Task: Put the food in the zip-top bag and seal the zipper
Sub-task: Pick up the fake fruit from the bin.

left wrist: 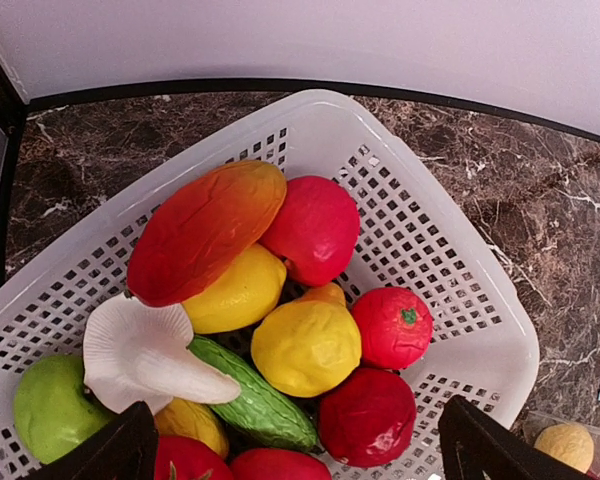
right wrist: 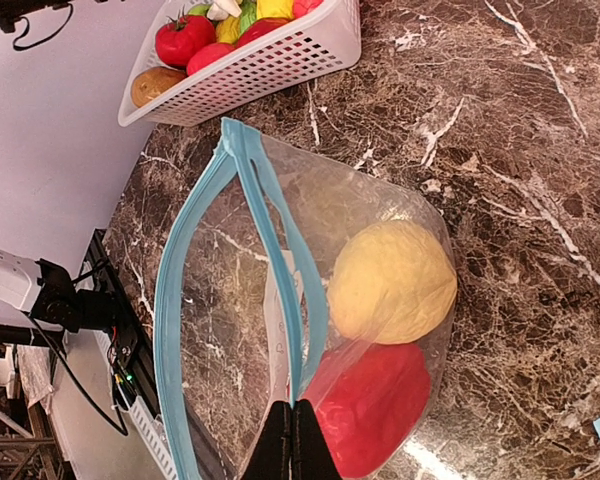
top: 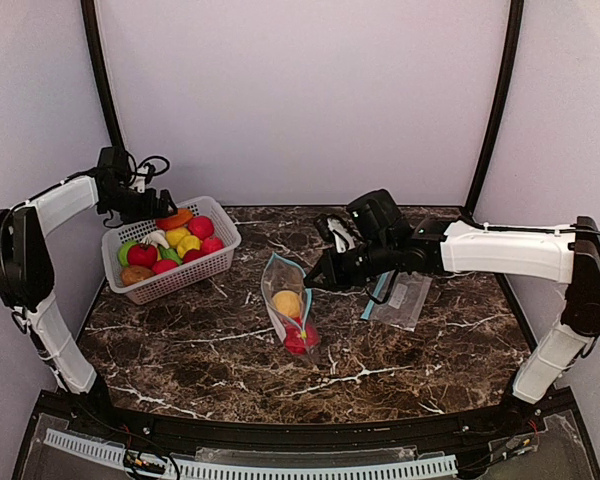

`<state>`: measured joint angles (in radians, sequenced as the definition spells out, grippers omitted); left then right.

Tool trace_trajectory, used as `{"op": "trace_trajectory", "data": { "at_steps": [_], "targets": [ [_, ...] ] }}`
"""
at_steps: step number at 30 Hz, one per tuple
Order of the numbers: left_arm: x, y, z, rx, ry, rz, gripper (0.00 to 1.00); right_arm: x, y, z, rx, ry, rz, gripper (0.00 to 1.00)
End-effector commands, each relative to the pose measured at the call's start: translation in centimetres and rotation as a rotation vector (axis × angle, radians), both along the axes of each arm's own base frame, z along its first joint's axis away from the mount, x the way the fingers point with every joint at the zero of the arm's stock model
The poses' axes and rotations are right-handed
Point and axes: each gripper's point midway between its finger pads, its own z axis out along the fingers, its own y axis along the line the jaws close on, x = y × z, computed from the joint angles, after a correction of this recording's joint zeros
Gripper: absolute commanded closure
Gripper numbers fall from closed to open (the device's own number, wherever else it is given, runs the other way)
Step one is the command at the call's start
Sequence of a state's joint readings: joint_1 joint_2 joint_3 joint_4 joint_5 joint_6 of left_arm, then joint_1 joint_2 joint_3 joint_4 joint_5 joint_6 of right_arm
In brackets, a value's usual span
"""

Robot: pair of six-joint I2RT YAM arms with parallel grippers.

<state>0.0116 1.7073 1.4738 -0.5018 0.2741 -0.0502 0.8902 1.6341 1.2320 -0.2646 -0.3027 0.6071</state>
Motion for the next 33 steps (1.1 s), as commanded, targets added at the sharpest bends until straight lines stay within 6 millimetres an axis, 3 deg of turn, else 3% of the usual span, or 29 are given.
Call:
{"op": "trace_trajectory", "data": {
  "at_steps": [1, 9, 15, 22, 33],
  "targets": [
    [1.9, 1.0, 0.0, -0.025, -0.023, -0.056, 0.01, 0.1, 0.5, 2.4, 0.047, -0.031, 0.009, 1.0],
    [4.3, 3.3, -4.2, -0.06, 0.036, -0.025, 0.04, 0.2, 0.8, 2.4, 0.053, -0.021, 0.01, 1.0],
    [5.5, 4.5, -5.9, -0.061, 0.033, -0.006, 0.09, 0.2, 0.8, 2.3, 0.05, -0.016, 0.006, 1.0],
    [6.8, 4.9, -7.1, -0.061, 0.034, -0.019, 0.21, 0.1, 0.9, 2.0, 0.047, -0.001, 0.006, 1.0],
    [7.9, 5.0, -6.7, -0.093, -0.004, -0.036, 0.36, 0.3, 1.4, 1.8, 0.042, 0.01, 0.016, 1.0]
  ]
}}
